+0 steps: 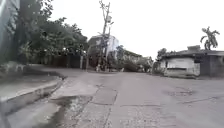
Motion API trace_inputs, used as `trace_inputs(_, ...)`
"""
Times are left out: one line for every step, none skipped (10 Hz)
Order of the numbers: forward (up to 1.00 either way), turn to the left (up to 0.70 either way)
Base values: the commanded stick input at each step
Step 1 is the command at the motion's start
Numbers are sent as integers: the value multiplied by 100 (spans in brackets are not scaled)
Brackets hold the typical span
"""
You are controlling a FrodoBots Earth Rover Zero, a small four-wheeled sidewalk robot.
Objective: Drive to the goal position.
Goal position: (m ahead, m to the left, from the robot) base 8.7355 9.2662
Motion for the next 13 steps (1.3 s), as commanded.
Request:
trace_inputs(100,0)
trace_inputs(100,2)
trace_inputs(100,5)
trace_inputs(100,2)
trace_inputs(100,0)
trace_inputs(100,0)
trace_inputs(100,40)
trace_inputs(100,40)
trace_inputs(100,40)
trace_inputs(100,40)
trace_inputs(100,2)
trace_inputs(100,0)
trace_inputs(100,0)
